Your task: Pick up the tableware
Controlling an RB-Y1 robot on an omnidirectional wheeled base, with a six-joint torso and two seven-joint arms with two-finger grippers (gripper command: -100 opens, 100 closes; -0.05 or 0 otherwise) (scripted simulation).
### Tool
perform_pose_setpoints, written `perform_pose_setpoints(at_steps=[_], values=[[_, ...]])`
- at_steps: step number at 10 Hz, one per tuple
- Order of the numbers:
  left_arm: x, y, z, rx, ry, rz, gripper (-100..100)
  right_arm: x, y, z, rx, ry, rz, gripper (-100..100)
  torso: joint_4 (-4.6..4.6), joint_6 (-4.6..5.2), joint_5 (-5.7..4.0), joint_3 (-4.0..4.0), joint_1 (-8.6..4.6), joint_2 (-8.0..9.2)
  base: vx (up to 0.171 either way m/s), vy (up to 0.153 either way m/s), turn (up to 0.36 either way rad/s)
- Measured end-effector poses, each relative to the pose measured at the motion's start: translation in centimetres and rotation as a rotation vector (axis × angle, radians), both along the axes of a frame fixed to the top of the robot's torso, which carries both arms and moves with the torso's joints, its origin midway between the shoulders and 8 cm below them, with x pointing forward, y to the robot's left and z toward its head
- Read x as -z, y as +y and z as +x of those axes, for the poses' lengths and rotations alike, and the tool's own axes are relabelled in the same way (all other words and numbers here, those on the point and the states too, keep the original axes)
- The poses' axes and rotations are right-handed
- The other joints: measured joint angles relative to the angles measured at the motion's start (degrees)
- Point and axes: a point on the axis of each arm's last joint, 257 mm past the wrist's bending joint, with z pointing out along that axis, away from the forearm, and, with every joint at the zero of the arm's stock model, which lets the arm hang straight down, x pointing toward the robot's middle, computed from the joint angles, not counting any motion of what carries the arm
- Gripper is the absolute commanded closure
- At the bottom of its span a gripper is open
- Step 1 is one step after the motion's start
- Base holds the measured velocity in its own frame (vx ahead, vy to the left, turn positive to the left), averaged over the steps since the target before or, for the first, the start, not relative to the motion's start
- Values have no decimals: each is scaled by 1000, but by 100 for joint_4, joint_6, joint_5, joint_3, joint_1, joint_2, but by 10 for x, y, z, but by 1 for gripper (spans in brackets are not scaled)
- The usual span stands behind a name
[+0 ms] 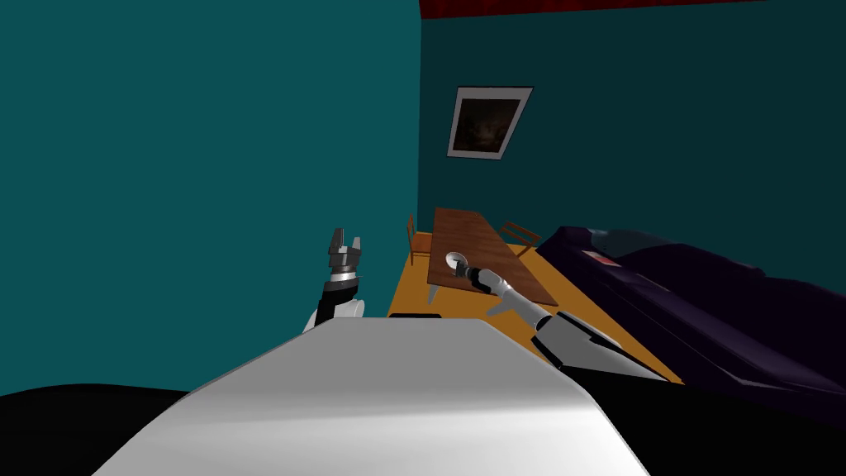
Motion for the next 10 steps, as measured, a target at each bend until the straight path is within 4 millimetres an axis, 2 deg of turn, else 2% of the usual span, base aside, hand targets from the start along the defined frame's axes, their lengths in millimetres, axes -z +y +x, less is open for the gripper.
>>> perform_pose_setpoints(at_steps=[2,3,5,6,10], values=[[0,0,0,0,0,0,0,11,-25,-4,-8,14,-91,-100,-1,-3,0,-2,-1,-3,24,-25,145],[0,0,0,0,0,0,0,15,-45,-7,-7,23,-140,-100,-1,-2,-1,-4,-4,-6,23,-17,23],[0,0,0,0,0,0,0,21,-61,-11,-17,36,-201,-100,-1,-2,0,-3,4,-5,25,-7,92],[0,0,0,0,0,0,0,25,-77,-14,-19,48,-238,-100,-1,-2,1,-4,4,-7,35,-17,107],[0,0,0,0,0,0,0,52,-110,-42,-52,111,-358,-100,-4,-1,0,-10,3,-17,45,-14,44]])
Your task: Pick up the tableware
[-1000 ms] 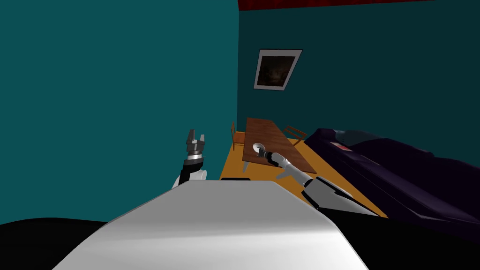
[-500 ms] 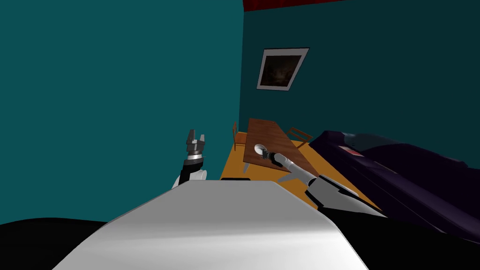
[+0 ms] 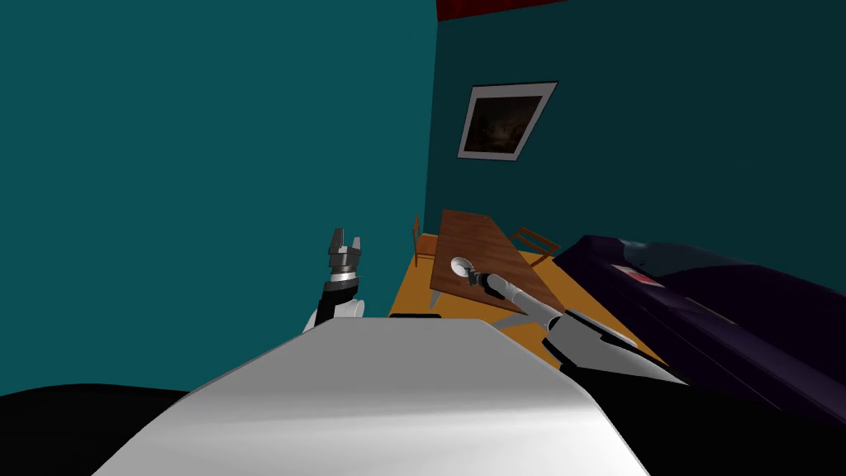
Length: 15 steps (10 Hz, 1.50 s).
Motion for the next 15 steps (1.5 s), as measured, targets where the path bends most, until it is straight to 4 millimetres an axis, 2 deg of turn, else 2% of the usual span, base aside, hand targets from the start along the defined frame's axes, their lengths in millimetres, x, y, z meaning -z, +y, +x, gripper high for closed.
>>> perform_pose_setpoints(at_steps=[1,2,15], values=[[0,0,0,0,0,0,0,1,0,-1,2,2,0,0,2,0,1,4,3,8,0,0,0],[0,0,0,0,0,0,0,0,0,-1,2,1,0,-100,3,0,1,9,5,16,-27,-21,221],[0,0,0,0,0,0,0,15,-52,-23,198,12,-20,-100,8,-1,-1,20,-7,35,-40,-30,154]])
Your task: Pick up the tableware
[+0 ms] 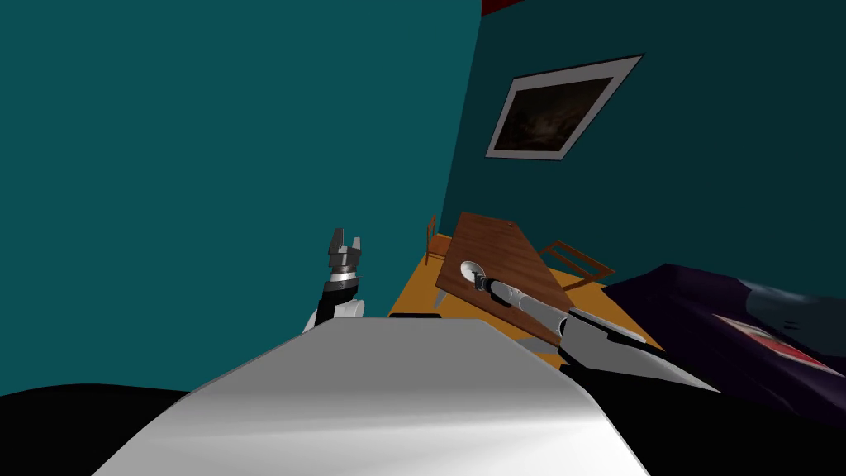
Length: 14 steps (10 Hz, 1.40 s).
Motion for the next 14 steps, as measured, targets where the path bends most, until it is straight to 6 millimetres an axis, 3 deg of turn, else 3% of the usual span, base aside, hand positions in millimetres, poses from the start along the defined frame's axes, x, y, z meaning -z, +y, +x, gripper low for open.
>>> perform_pose_setpoints(at_steps=[8,9,13,14], values=[[0,0,0,0,0,0,0,3,-25,-15,104,-14,12,-100,-3,5,1,-7,4,-14,-25,-16,106],[0,0,0,0,0,0,0,3,-25,-15,109,-16,14,100,-3,7,1,-9,7,-16,0,0,0],[0,0,0,0,0,0,0,3,-25,-16,110,-14,15,100,0,4,5,-6,13,-14,0,0,0],[0,0,0,0,0,0,0,4,-25,-16,110,-13,16,0,1,4,7,-5,15,-13,0,0,0]])
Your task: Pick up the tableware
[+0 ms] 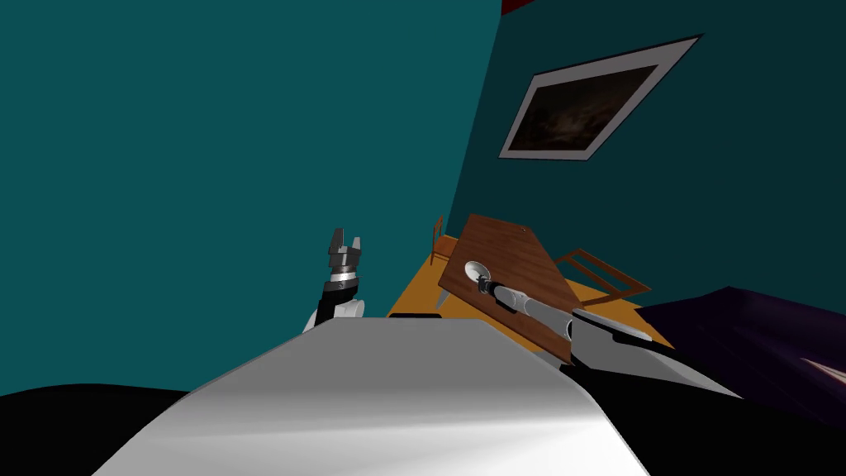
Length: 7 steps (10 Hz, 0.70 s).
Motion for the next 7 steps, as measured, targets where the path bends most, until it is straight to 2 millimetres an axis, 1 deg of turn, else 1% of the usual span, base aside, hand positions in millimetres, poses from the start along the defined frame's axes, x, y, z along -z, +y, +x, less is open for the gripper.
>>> perform_pose_setpoints(at_steps=[1,2,3,4,5,6,7], values=[[0,0,0,0,0,0,0,0,0,0,0,0,0,100,1,0,1,1,1,1,5,11,-162],[0,0,0,0,0,0,0,-2,3,3,-5,-2,6,100,2,7,4,3,5,4,42,36,-319],[0,0,0,0,0,0,0,-3,9,6,-21,2,8,100,1,10,7,1,14,-1,42,37,-137],[0,0,0,0,0,0,0,-2,11,7,-20,7,15,100,3,-3,6,-1,18,-5,17,16,29],[0,0,0,0,0,0,0,-1,13,7,-36,10,7,100,6,-8,8,2,16,-2,33,14,-192],[0,0,0,0,0,0,0,-3,20,12,-60,8,3,100,7,3,12,3,16,-1,37,20,-129],[0,0,0,0,0,0,0,-3,21,13,-60,9,9,100,8,-1,11,4,16,-1,16,11,13]])
